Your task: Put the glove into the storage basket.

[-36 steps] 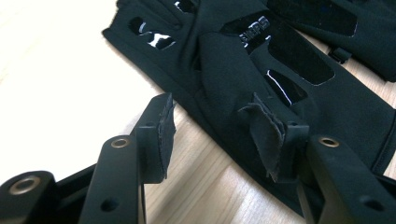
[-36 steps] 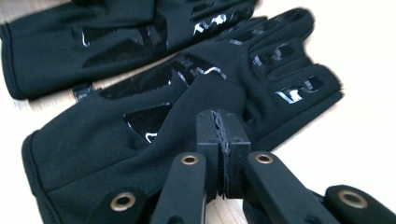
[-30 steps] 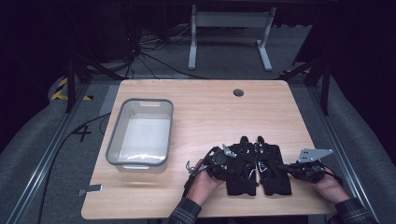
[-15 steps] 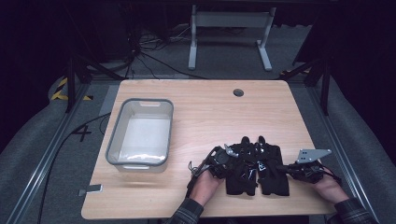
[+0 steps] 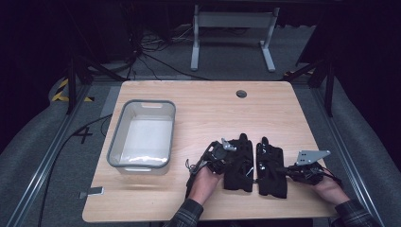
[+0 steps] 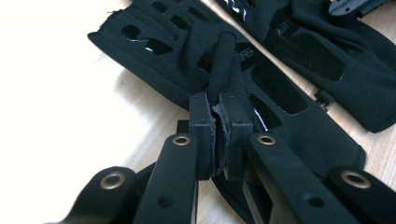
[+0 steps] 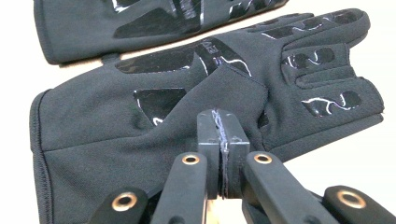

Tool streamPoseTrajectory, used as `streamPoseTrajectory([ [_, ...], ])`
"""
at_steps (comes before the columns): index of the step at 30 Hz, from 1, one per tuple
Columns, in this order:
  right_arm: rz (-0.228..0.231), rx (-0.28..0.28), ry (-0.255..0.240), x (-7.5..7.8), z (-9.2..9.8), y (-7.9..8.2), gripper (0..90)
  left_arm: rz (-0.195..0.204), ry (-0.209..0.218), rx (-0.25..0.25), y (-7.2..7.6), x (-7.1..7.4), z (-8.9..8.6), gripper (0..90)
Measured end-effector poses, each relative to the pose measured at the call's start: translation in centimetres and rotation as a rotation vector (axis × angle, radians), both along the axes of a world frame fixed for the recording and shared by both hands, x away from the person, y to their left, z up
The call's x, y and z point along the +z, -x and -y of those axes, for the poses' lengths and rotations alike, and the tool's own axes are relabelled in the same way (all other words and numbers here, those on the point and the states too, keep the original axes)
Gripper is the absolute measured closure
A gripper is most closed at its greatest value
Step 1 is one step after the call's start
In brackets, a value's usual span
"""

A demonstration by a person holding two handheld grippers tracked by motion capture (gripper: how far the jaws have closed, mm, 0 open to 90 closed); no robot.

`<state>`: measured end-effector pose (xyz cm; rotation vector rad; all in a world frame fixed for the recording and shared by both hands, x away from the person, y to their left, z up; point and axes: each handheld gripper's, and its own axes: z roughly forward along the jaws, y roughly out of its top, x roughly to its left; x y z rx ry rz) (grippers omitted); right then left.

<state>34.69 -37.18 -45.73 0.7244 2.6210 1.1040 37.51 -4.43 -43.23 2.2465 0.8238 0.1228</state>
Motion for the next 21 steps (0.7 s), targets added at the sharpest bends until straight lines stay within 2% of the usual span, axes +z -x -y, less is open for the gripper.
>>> streamPoseTrajectory([
  [6,0.0,0.003,0.0,0.0,-0.2,-0.1,90.0,-0.003,-0.009,-0.045,-0.1,0.3,0.7,85.6],
  [14,0.0,0.006,0.001,0.0,-0.3,-0.2,90.0,-0.012,-0.003,-0.079,0.0,0.8,0.5,85.6],
  [16,-0.001,0.006,0.001,0.0,-0.4,-0.2,90.0,-0.002,-0.016,-0.082,0.0,0.9,0.5,85.6],
  [21,-0.001,0.01,0.0,0.0,-0.5,-0.3,90.0,0.005,-0.011,-0.099,-0.1,1.3,0.8,85.6],
])
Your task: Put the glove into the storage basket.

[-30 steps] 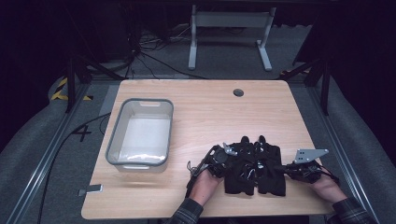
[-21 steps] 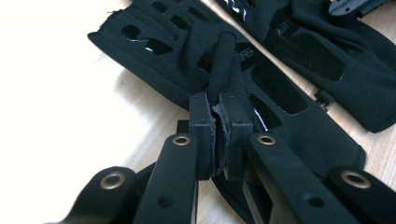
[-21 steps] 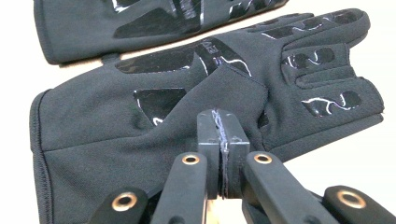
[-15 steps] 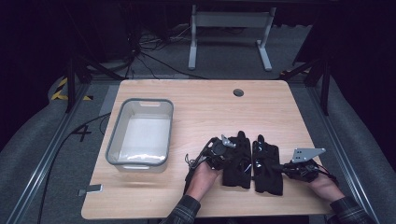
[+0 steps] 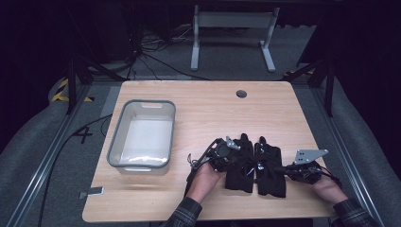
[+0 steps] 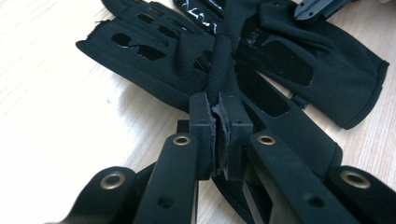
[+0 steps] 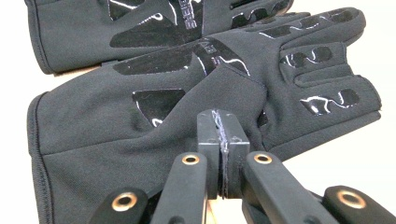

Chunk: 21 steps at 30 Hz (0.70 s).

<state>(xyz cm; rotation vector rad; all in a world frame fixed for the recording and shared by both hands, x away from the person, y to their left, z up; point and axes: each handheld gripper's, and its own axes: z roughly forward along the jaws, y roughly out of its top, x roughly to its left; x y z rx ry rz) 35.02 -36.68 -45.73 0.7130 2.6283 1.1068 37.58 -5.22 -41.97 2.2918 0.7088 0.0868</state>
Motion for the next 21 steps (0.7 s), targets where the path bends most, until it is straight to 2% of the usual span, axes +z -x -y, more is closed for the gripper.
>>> streamPoseTrajectory([
  [4,0.0,0.001,0.001,0.0,-0.1,0.0,90.0,-0.004,0.01,-0.006,0.0,0.3,0.1,85.6],
  [6,0.0,0.002,-0.001,0.0,-0.1,-0.1,90.0,0.0,0.023,-0.015,-0.1,0.5,0.1,85.6],
  [16,-0.002,0.02,-0.003,0.0,-1.0,-0.7,90.0,-0.034,0.105,-0.042,-1.0,1.8,0.8,85.4],
  [21,0.002,0.024,0.002,0.0,-1.4,-1.0,90.0,-0.039,0.128,-0.058,-1.4,2.2,1.6,85.5],
])
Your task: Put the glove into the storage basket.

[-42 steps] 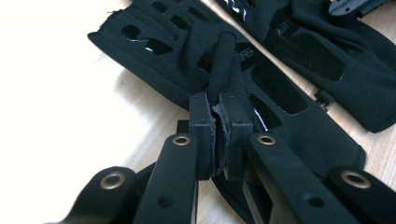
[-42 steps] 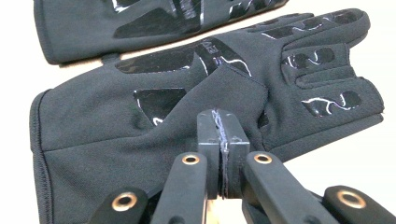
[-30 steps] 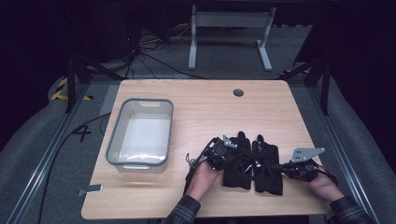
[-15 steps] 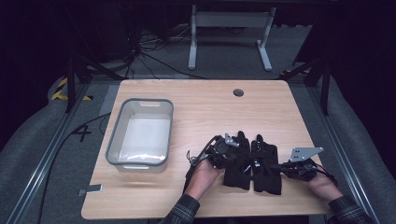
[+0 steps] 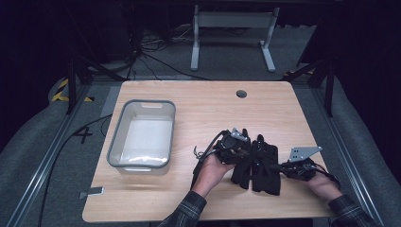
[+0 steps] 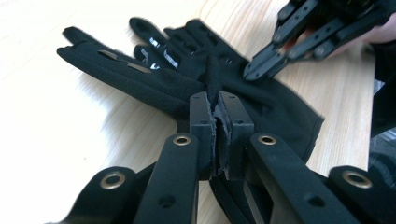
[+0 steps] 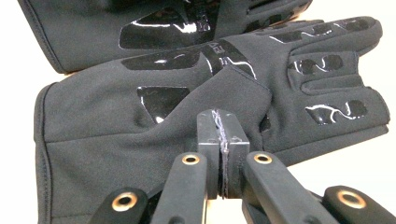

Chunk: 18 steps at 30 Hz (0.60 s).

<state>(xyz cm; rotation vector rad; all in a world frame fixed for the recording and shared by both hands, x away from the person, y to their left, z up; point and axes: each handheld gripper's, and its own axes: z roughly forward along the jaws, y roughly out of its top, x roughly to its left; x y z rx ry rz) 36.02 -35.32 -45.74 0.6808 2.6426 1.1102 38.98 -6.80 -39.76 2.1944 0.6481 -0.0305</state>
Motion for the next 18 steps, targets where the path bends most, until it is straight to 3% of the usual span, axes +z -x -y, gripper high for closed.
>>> streamPoseTrajectory([
  [7,0.002,0.023,0.004,0.0,-0.6,-0.4,90.0,-0.015,0.043,-0.019,-0.4,0.3,1.2,85.5],
  [18,0.0,0.03,0.0,0.0,-0.9,-0.7,89.9,-0.002,0.032,-0.055,-0.5,0.3,4.0,85.1],
])
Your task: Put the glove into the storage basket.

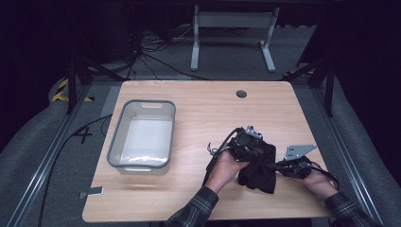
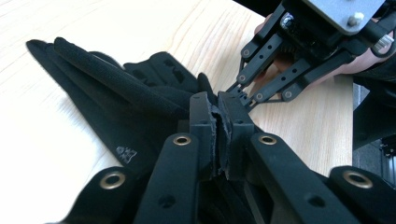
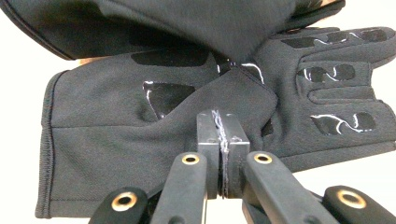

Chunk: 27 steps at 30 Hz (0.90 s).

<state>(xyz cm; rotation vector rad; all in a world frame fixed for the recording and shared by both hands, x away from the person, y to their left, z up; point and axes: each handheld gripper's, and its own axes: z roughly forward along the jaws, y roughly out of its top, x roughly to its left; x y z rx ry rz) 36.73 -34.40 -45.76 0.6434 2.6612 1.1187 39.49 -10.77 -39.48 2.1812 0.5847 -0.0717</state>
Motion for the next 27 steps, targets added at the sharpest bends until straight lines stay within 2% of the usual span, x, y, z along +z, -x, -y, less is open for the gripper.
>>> streamPoseTrajectory([
  [3,0.002,0.0,0.003,0.1,0.1,0.0,88.9,0.002,-0.003,-0.008,0.1,-0.2,0.8,84.7],
  [5,0.006,-0.005,0.008,0.3,0.5,0.2,88.3,0.008,-0.018,-0.012,0.2,-0.3,1.3,84.7],
  [9,0.01,-0.024,0.005,0.6,1.4,0.3,88.4,0.005,-0.019,-0.017,0.3,-0.4,1.7,83.9],
  [12,-0.002,-0.054,0.009,0.6,2.5,0.3,88.7,0.006,0.001,-0.025,0.3,-0.5,2.2,82.4],
  [17,-0.002,-0.069,-0.002,0.8,3.0,0.3,88.8,0.016,0.006,-0.036,0.4,-0.3,2.7,76.6],
  [20,0.002,-0.072,0.007,0.9,3.2,0.4,88.8,0.029,0.021,-0.032,0.5,0.0,2.5,77.5],
  [22,0.008,-0.079,0.015,1.1,3.4,0.5,88.8,0.042,0.015,-0.023,0.6,0.2,2.0,79.3],
  [25,0.015,-0.102,-0.002,1.5,4.1,0.6,89.3,0.056,0.002,-0.006,0.7,0.4,1.0,85.7],
  [27,0.015,-0.112,-0.028,2.1,4.5,0.6,89.7,0.06,-0.014,0.012,0.8,0.0,0.1,87.2],
])
